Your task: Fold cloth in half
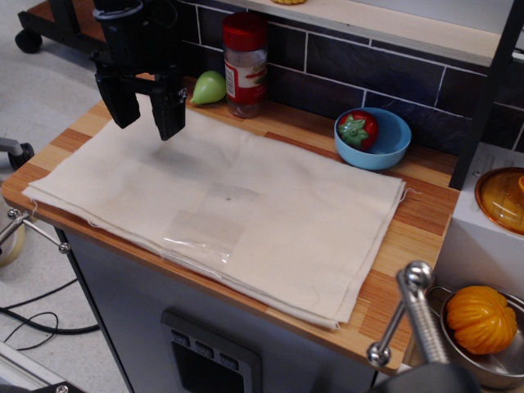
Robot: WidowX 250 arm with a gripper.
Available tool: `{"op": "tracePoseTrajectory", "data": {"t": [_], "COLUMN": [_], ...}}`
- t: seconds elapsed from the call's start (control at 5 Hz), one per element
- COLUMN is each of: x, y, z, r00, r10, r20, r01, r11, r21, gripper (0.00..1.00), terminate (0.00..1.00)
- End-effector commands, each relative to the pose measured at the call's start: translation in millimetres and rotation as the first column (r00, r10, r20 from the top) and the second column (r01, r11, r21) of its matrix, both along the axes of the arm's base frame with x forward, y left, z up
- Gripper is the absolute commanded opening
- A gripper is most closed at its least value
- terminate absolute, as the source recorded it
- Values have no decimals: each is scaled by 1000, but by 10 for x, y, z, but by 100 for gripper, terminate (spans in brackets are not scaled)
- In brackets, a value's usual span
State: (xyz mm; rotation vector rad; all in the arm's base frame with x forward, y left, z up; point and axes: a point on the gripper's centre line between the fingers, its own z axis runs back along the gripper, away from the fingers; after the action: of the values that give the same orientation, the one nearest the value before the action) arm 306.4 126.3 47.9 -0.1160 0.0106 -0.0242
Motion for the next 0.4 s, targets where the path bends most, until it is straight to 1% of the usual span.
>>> {"op": "tracePoseTrajectory", "data": {"t": [0.0, 0.2], "x": [0, -120], "y": [0, 293], "z": [0, 32], "r00": [1000, 999], "r10": [0, -29], "r20": [0, 29], "r01": [0, 29], "r11": [1000, 1000], "r21": [0, -5], "gripper": [100, 100], "terminate": [0, 0]}}
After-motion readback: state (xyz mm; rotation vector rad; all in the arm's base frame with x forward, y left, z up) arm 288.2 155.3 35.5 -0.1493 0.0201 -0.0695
